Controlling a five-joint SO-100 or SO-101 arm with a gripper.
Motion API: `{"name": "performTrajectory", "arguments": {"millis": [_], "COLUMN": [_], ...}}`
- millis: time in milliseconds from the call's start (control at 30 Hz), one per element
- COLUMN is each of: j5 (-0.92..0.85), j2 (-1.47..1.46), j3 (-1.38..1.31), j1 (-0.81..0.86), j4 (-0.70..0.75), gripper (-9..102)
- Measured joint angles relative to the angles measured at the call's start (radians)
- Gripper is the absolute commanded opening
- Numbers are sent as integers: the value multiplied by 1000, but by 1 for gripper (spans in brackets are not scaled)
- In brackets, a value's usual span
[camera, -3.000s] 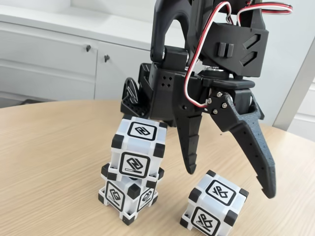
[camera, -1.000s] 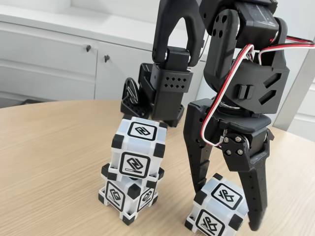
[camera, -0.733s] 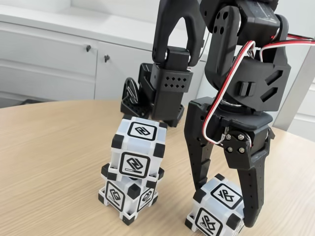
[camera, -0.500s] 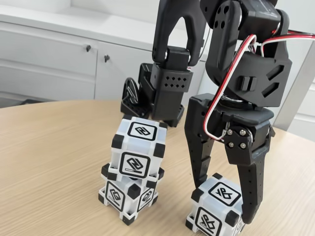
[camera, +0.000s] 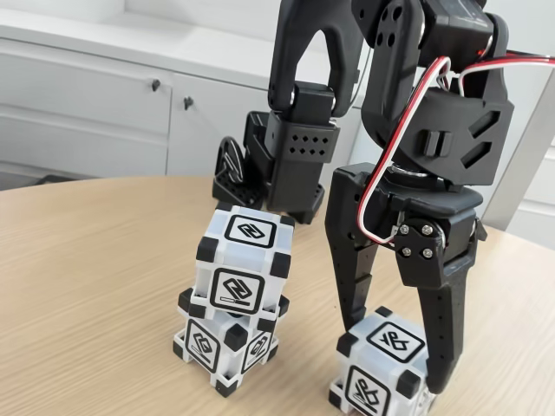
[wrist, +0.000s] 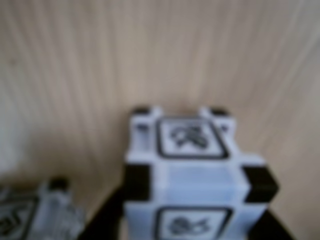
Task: Stack cubes from left to right.
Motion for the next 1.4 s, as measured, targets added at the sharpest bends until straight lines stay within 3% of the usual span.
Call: {"name": "performTrajectory", "arguments": {"millis": [600,767,1067,1400], "j5": [86,135,278,474], "j2": [149,265,480,758], "j3": [0,0,0,0], "j1": [8,8,11,17], "j4": [0,66,196,212], "gripper": [11,11,11,11]}}
